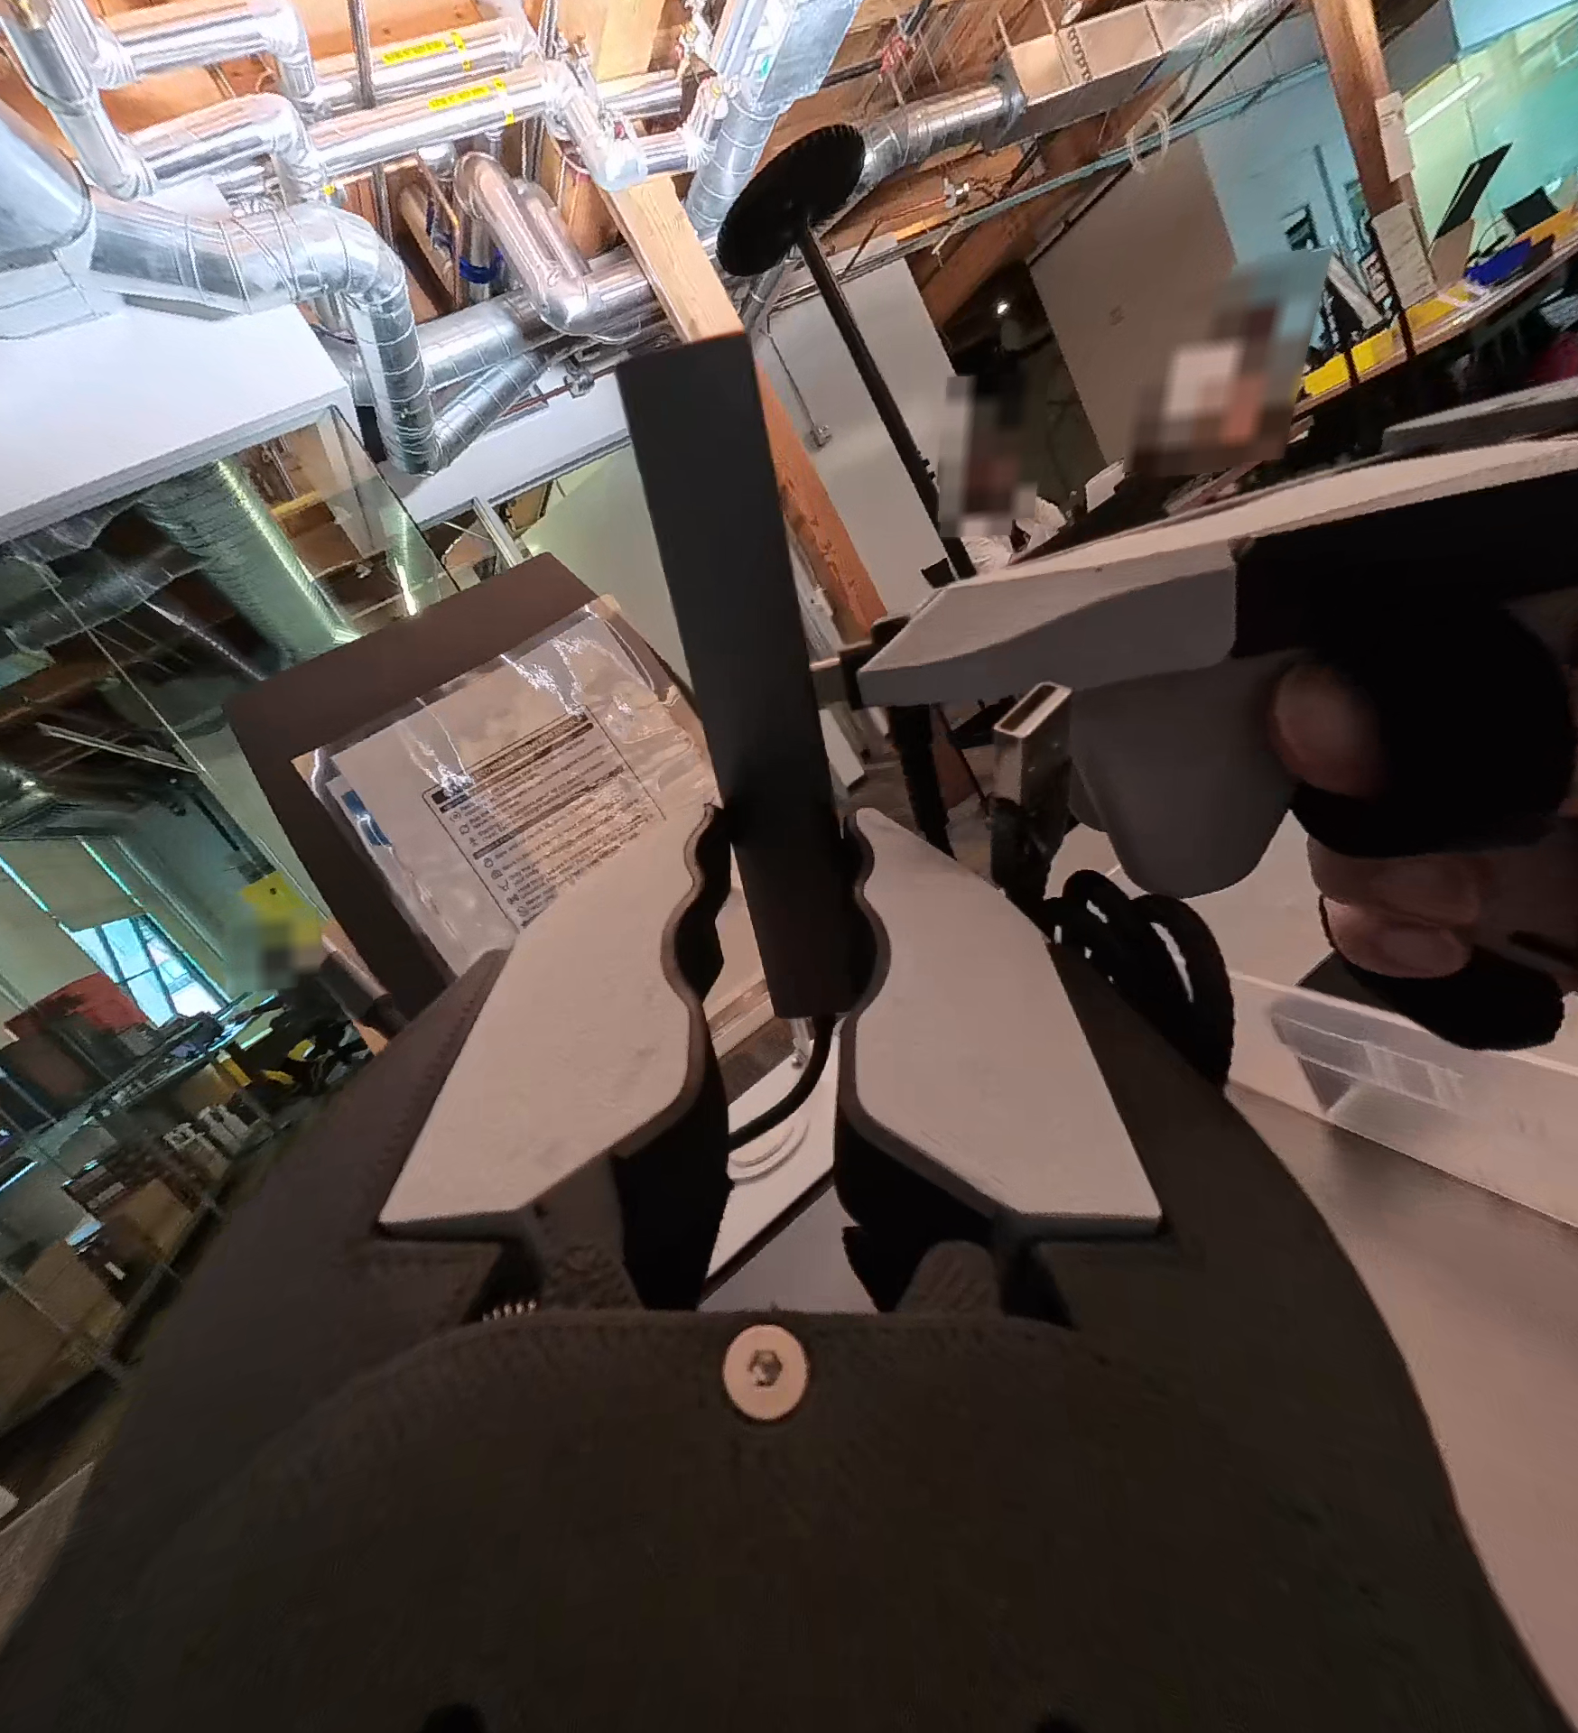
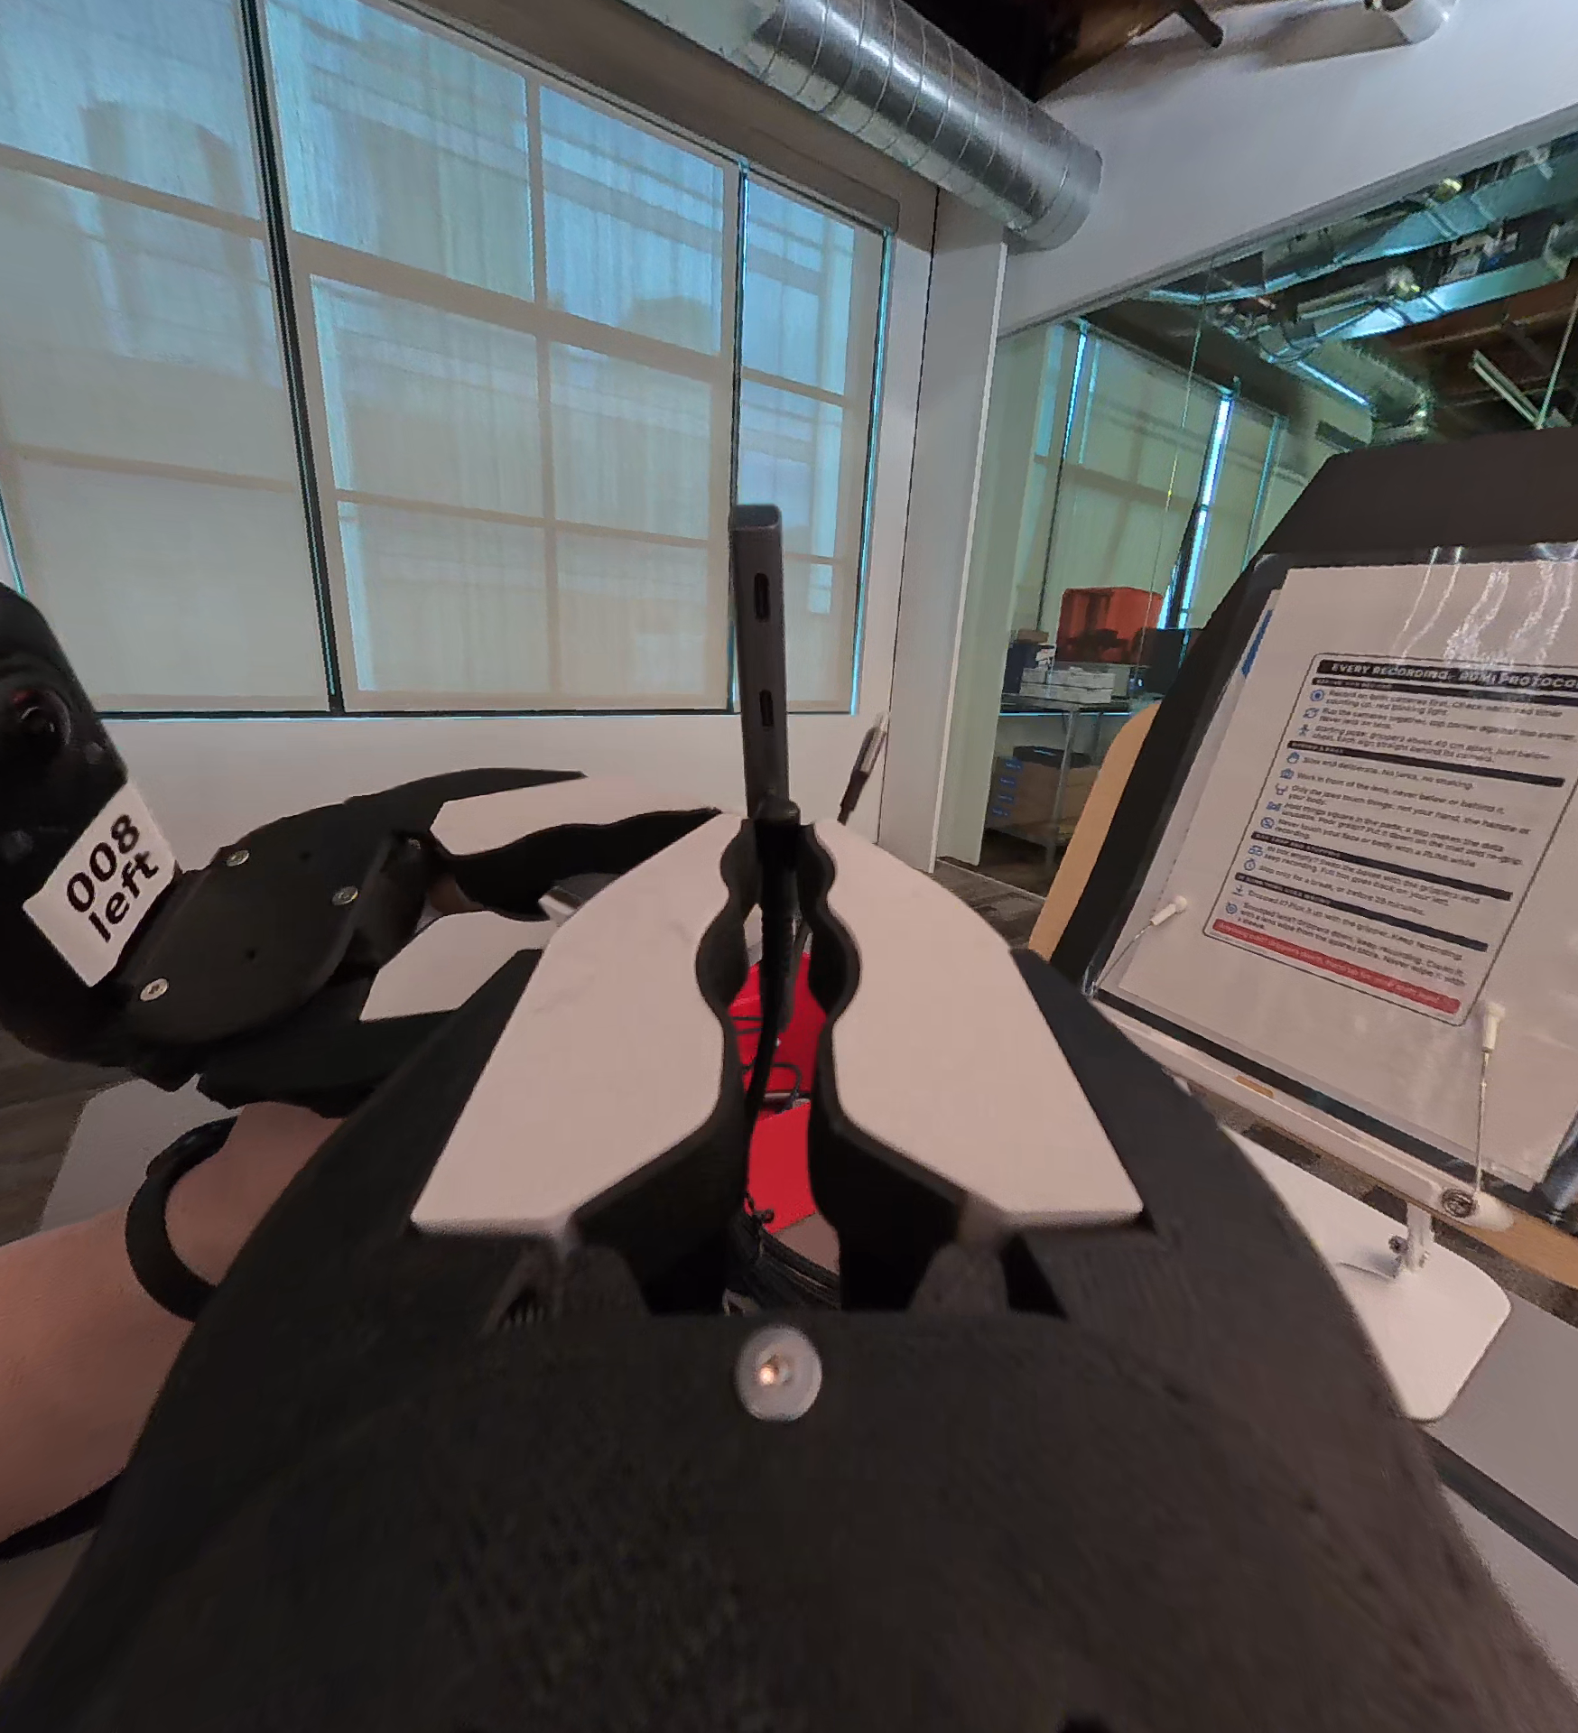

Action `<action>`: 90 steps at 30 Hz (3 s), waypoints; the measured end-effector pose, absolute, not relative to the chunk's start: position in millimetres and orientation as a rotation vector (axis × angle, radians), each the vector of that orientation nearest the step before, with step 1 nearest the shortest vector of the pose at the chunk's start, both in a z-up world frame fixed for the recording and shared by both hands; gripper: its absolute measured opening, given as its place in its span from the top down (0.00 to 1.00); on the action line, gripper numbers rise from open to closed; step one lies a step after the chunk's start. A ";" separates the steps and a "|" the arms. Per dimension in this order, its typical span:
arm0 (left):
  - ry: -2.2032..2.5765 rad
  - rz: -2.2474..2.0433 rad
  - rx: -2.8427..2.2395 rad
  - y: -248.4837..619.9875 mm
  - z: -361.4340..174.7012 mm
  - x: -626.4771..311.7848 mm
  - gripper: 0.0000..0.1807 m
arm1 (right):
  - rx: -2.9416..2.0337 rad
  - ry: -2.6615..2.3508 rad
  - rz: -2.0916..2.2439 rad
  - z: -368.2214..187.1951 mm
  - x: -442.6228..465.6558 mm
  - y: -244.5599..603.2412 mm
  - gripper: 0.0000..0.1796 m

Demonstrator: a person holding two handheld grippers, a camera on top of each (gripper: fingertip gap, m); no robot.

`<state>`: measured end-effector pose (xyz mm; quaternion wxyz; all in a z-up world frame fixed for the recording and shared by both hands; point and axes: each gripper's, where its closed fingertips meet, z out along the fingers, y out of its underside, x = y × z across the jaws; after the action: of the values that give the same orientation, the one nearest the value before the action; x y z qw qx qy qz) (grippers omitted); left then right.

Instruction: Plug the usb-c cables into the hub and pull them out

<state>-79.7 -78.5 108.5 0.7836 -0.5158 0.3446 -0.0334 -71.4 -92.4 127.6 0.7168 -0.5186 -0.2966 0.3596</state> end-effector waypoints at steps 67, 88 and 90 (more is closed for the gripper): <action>1.098 -0.993 -1.208 -123.1 104.2 -91.9 0.95 | -1.114 -1.105 1.261 95.0 -93.0 -115.0 0.96; 1.097 -1.107 -1.321 -113.9 90.2 -88.5 0.95 | -1.125 -1.087 1.215 94.4 -86.6 -106.1 0.95; 1.115 -1.097 -1.321 -117.7 90.2 -88.0 0.95 | -1.107 -1.108 1.246 95.3 -86.4 -110.7 0.96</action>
<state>-88.0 -117.7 90.2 0.5200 -0.5511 0.4652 -0.4577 -86.4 -110.7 95.3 0.5400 -0.4655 -0.4660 0.5240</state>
